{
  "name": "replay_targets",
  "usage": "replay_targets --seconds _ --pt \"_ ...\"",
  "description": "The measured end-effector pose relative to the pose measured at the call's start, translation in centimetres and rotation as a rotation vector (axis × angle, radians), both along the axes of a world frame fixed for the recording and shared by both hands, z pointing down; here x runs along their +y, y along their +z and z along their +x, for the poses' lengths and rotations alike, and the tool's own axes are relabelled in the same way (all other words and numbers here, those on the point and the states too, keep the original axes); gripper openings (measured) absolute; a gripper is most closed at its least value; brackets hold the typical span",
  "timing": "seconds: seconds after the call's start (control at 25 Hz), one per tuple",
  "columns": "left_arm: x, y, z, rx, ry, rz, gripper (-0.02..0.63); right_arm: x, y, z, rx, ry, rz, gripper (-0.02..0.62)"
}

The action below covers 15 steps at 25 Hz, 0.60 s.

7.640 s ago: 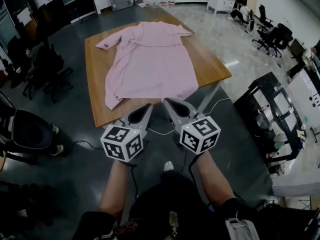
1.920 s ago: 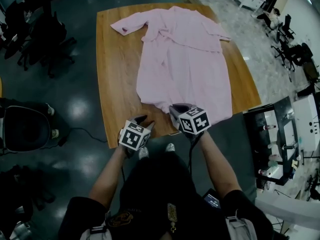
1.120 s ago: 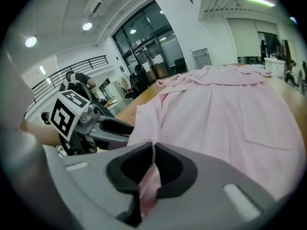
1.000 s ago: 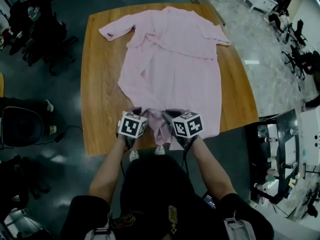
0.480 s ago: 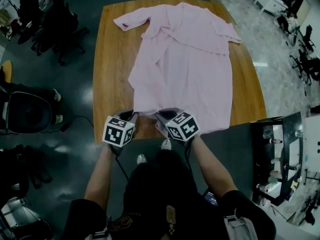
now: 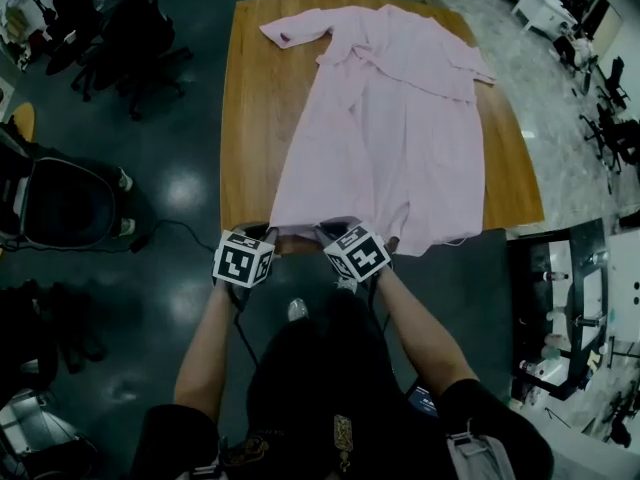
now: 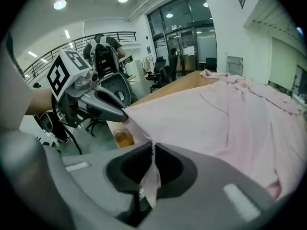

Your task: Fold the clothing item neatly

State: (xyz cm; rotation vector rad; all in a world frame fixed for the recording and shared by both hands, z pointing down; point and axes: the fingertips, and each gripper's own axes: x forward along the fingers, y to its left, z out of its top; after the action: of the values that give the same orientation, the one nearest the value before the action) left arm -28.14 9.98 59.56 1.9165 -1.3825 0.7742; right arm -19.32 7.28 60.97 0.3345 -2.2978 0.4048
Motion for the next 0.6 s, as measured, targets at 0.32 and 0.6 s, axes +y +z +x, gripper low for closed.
replay_targets --seconds 0.32,0.6 --pt "3.0 1.7 -2.0 -0.009 0.011 -0.04 0.026 3.1 0.5 -1.5 0.002 0.028 -0.012 0.025" --pt "4.8 2.9 -4.5 -0.023 -0.029 -0.035 0.039 5.8 -0.7 -1.7 -0.059 0.039 0.014 0.043"
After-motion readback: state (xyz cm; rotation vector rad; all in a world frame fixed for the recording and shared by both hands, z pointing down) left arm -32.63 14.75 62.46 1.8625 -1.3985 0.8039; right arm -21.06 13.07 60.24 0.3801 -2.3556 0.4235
